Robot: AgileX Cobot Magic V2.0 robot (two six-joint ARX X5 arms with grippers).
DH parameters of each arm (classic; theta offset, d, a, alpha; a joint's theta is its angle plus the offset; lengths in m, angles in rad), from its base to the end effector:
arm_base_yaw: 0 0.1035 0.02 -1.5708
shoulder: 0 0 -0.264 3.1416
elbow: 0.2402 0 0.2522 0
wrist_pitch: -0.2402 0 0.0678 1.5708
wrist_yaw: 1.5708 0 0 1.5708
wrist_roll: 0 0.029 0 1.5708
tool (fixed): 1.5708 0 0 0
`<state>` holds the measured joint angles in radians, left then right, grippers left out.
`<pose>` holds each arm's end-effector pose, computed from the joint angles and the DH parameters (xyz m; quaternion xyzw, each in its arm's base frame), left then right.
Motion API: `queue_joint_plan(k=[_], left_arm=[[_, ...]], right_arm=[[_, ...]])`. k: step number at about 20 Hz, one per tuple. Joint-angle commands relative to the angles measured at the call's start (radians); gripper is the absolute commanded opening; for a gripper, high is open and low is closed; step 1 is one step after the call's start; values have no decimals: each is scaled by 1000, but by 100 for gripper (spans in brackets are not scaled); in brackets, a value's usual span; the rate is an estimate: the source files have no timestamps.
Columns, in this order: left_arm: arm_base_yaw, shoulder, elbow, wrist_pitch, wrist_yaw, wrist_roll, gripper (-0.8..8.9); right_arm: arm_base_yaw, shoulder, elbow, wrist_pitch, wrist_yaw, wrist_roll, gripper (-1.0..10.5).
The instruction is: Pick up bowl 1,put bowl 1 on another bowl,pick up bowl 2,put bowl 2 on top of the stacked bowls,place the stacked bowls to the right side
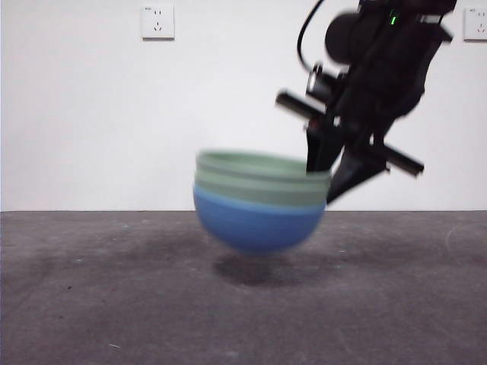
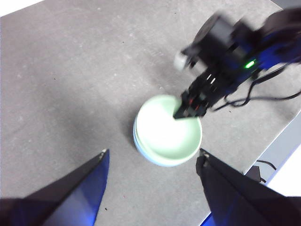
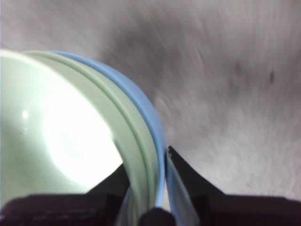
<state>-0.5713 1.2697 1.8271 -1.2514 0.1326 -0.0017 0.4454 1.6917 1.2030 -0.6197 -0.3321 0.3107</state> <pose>0.1595 -0.1071 0.4744 0.0732 0.3322 -0.3239 0.8828 0.3016 0.1545 0.2183 0.0923 0.5690 0.2371 0.7820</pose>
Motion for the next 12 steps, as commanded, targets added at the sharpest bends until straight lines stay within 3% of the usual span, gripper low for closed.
queue_joint_plan(k=[1, 5, 9, 12], left_arm=[[2, -1, 0, 8, -2, 14, 314], [2, -1, 0, 1, -2, 15, 314], [2, -1, 0, 1, -2, 14, 314], [2, -1, 0, 2, -1, 14, 314]], right_arm=[[-48, -39, -1, 11, -4, 6, -16], [-167, -46, -1, 8, -1, 5, -16], [-253, -45, -1, 28, 73, -10, -17], [-313, -33, -1, 28, 77, -14, -17]])
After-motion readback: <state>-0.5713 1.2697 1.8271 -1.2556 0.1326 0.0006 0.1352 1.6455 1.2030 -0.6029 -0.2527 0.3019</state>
